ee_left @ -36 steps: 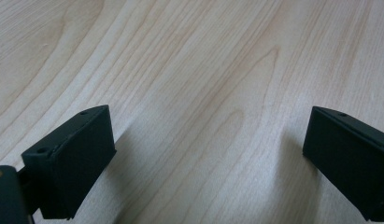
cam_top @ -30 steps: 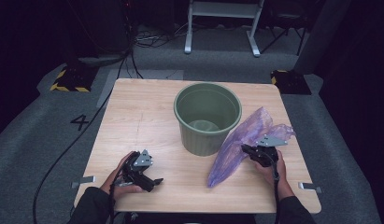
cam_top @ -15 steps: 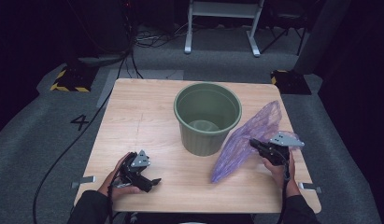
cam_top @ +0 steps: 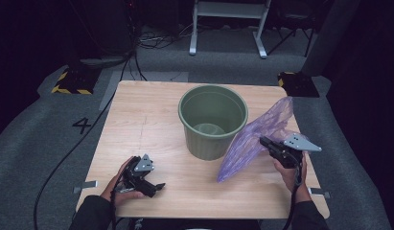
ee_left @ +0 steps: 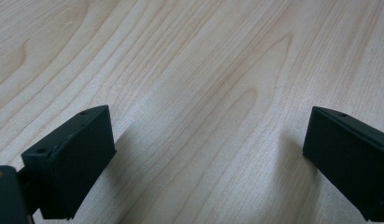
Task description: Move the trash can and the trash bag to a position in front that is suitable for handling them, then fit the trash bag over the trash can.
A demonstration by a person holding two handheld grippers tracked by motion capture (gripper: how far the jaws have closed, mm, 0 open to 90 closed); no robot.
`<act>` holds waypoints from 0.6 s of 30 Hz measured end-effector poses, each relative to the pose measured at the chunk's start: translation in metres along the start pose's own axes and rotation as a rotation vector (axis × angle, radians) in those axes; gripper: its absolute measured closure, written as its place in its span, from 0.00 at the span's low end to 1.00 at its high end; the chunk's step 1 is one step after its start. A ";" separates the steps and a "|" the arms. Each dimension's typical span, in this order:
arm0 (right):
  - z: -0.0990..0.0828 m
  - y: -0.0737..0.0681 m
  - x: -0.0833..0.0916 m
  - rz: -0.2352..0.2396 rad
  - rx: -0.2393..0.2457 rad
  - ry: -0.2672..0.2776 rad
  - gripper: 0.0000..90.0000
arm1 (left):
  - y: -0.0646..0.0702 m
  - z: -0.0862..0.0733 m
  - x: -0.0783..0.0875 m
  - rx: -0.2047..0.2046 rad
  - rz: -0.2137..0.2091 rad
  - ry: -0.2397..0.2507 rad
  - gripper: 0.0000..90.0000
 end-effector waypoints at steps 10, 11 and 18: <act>0.015 -0.004 0.012 0.026 0.021 0.076 0.99 | 0.000 0.000 0.000 -0.004 -0.003 0.000 0.02; 0.017 -0.005 0.013 0.031 0.025 0.085 0.99 | 0.000 0.000 0.000 -0.003 -0.003 0.001 0.02; 0.032 -0.013 0.024 0.034 0.056 0.118 0.99 | 0.000 -0.001 0.001 0.001 0.001 0.004 0.03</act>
Point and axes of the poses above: each handheld gripper's, and its own axes: x roughly backward along the jaws, z roughly out of its top, y roughly to its right, the point moved 2 cm from there along -x, roughly forward along the jaws, and after that the axes turned 15 degrees about x, right-handed, at the moved point
